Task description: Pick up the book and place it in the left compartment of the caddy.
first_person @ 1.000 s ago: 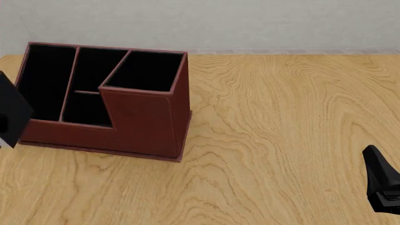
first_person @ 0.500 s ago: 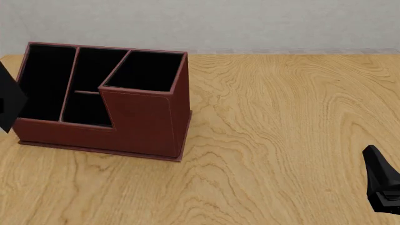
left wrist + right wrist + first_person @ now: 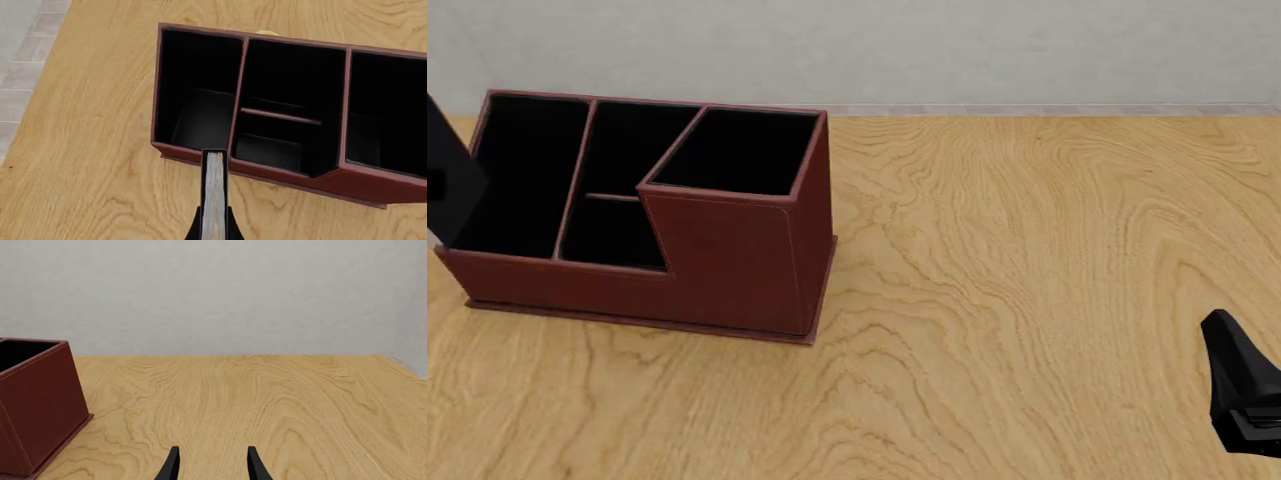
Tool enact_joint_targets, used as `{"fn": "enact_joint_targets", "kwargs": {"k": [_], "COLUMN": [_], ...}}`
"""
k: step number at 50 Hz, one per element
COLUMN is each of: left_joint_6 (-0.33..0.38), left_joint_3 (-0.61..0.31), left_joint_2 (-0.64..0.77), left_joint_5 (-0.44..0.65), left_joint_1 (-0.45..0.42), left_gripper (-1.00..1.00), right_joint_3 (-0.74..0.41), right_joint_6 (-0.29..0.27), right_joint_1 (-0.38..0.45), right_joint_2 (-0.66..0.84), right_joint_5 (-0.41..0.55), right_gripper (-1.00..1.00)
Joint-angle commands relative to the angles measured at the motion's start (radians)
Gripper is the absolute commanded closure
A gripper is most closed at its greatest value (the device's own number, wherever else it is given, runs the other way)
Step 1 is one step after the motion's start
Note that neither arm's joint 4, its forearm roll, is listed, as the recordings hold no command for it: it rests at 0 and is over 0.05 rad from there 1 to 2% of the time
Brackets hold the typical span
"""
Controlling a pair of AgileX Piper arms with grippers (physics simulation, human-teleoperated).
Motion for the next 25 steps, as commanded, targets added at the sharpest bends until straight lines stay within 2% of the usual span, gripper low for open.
{"fn": "enact_joint_targets", "kwargs": {"k": [1,10,25], "left_joint_6": [0.015,0.023,0.024], "left_joint_3": [-0.028,-0.023,-0.057], "left_joint_2": [0.067,0.128,0.192], "left_joint_5": [-0.049,-0.11,-0.138], "left_joint_1": [0.007,0.01,0.017], "left_gripper": [1.0,1.0,1.0], "right_joint_3": [0.007,0.007,0.007], "right_joint_6": [0.0,-0.001,0.0], "right_joint_1": [0.0,0.0,0.0], "right_joint_2": [0.0,0.0,0.0], "right_joint_5": [-0.007,-0.007,-0.007], "right_gripper": [-1.0,-1.0,-1.0]}}
